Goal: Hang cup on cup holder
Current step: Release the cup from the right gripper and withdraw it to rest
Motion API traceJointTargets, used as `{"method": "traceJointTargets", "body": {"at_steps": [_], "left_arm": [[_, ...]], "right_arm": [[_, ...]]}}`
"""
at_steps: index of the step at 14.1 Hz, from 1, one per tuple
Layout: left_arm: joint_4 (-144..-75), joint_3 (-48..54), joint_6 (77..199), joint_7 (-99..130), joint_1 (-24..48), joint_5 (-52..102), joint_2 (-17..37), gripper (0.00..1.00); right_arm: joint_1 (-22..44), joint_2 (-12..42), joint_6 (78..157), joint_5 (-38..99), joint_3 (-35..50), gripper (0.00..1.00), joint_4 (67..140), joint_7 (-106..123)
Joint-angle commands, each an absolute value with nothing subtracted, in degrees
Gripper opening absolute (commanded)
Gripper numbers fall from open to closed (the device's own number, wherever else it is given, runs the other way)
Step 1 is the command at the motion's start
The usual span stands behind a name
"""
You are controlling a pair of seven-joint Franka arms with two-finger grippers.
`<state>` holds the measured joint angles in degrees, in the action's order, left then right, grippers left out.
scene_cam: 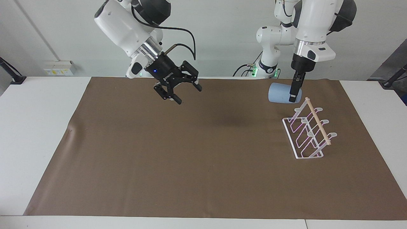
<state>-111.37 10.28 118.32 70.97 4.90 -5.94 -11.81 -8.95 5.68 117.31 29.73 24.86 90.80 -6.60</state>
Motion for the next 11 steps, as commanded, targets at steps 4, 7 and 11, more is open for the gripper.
{"method": "traceJointTargets", "body": {"at_steps": [4, 7, 11], "left_arm": [[-111.36, 9.93, 126.29, 67.15, 3.86, -24.84, -6.43, 0.0], [-111.53, 9.84, 129.8, 67.32, 2.82, -30.92, -5.28, 0.0], [-111.62, 9.67, 136.57, 67.76, 2.11, -36.71, -0.98, 0.0]], "right_arm": [[-8.96, 6.51, 93.55, 8.11, 19.78, 1.0, 85.52, 6.58], [-8.88, 6.24, 88.07, 0.82, 15.84, 1.0, 85.6, 12.9], [-8.88, 5.02, 97.86, -1.14, 5.73, 1.0, 89.88, 9.96]]}}
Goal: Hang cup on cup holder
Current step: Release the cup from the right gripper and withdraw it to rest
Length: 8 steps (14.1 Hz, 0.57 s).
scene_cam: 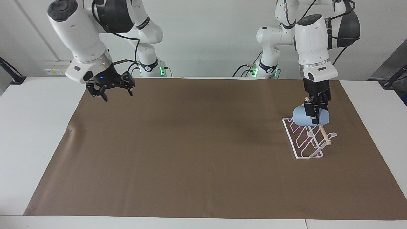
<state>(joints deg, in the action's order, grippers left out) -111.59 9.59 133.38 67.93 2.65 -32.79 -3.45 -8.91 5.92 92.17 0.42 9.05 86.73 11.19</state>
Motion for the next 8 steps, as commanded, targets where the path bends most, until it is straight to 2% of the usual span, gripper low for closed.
{"method": "traceJointTargets", "body": {"at_steps": [1, 8], "left_arm": [[-111.45, 9.23, 137.97, 68.55, 2.02, -39.0, 0.34, 0.0], [-112.41, 9.23, 140.27, 69.08, -0.35, -43.51, 1.05, 0.0]], "right_arm": [[-8.88, 4.49, 101.13, -1.4, 4.32, 1.0, 91.22, 8.19], [-9.05, 4.22, 98.88, -2.55, 3.6, 1.0, 91.23, 7.38]]}}
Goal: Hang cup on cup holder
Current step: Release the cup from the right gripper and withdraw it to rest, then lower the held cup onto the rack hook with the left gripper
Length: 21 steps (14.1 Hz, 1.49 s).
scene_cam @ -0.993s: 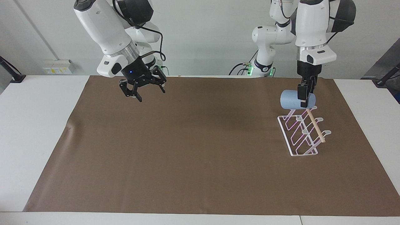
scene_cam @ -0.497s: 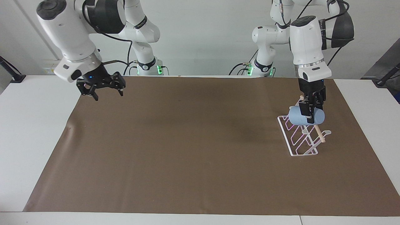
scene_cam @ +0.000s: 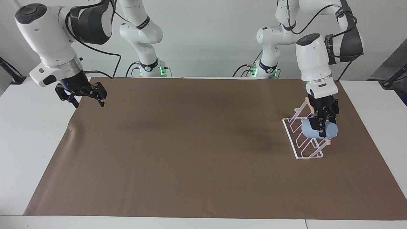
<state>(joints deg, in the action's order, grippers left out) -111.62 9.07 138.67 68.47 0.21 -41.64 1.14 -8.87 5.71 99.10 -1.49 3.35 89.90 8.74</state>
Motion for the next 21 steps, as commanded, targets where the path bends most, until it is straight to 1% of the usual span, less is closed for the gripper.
{"method": "traceJointTargets", "body": {"at_steps": [1, 5, 7, 13, 16, 21], "left_arm": [[-113.11, 9.23, 141.06, 69.52, -0.44, -43.94, 1.05, 0.0], [-113.29, 9.23, 143.61, 69.61, -2.37, -44.74, 1.76, 0.0], [-114.69, 9.23, 145.18, 70.05, -2.81, -45.87, 1.76, 0.0], [-116.54, 9.32, 145.9, 72.15, -2.9, -47.63, 1.58, 0.0], [-118.82, 9.23, 147.82, 74.61, -2.99, -49.39, 1.14, 0.0], [-119.35, 9.23, 147.92, 75.76, -2.99, -50.01, 1.05, 0.0]], "right_arm": [[-9.05, 4.22, 98.88, -1.85, 3.6, 1.0, 91.14, 7.38], [-9.49, 4.13, 98.61, -1.67, 3.6, 1.0, 91.58, 7.38], [-9.49, 4.04, 98.7, -1.76, 3.6, 1.0, 91.5, 7.38], [-8.88, 3.43, 98.7, -1.76, 4.22, 1.0, 91.49, 7.47], [-8.88, 3.43, 98.7, -1.76, 4.22, 1.0, 91.49, 7.47], [-8.88, 3.43, 98.7, -1.76, 4.22, 1.0, 91.49, 7.47]]}}
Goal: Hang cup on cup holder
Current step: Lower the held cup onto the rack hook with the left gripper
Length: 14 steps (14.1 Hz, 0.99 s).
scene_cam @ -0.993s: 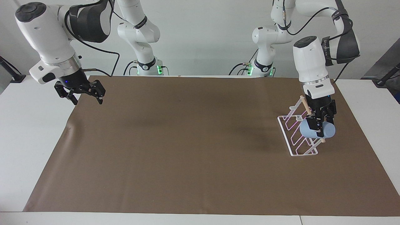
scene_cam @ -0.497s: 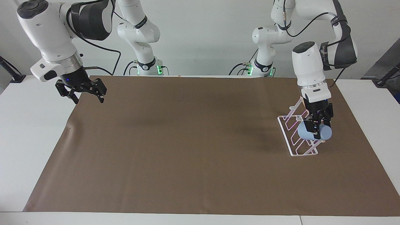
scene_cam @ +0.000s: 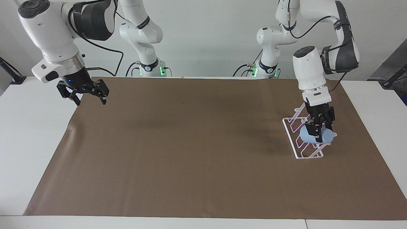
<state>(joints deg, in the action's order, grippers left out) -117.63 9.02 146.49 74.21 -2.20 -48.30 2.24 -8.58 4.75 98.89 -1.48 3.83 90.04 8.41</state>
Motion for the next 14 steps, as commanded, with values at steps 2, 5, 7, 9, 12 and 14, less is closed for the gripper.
{"method": "traceJointTargets", "body": {"at_steps": [2, 5, 7, 9, 12, 14], "left_arm": [[-119.97, 9.23, 147.92, 75.76, -3.16, -50.1, 0.88, 0.0], [-121.02, 9.23, 147.92, 75.76, -3.16, -50.18, 0.27, 0.0], [-121.29, 9.23, 147.92, 76.98, -3.16, -50.62, 0.09, 0.0], [-121.29, 9.32, 147.92, 77.34, -3.16, -50.71, 0.17, 0.55], [-120.77, 9.32, 147.92, 77.34, -3.16, -50.63, 0.26, 1.0], [-120.06, 9.32, 147.75, 77.26, -3.16, -50.63, 0.61, 1.0]], "right_arm": [[-8.88, 3.43, 98.7, -1.76, 4.22, 1.0, 91.49, 7.47], [-8.88, 3.43, 98.7, -1.76, 4.22, 1.0, 91.49, 7.47], [-8.88, 3.43, 98.7, -1.76, 4.22, 1.0, 91.49, 7.47], [-8.88, 3.43, 98.7, -1.76, 4.22, 1.0, 91.49, 7.47], [-8.88, 3.43, 98.7, -1.76, 4.22, 1.0, 91.49, 7.47], [-8.88, 3.43, 98.7, -1.76, 4.22, 1.0, 91.49, 7.47]]}}
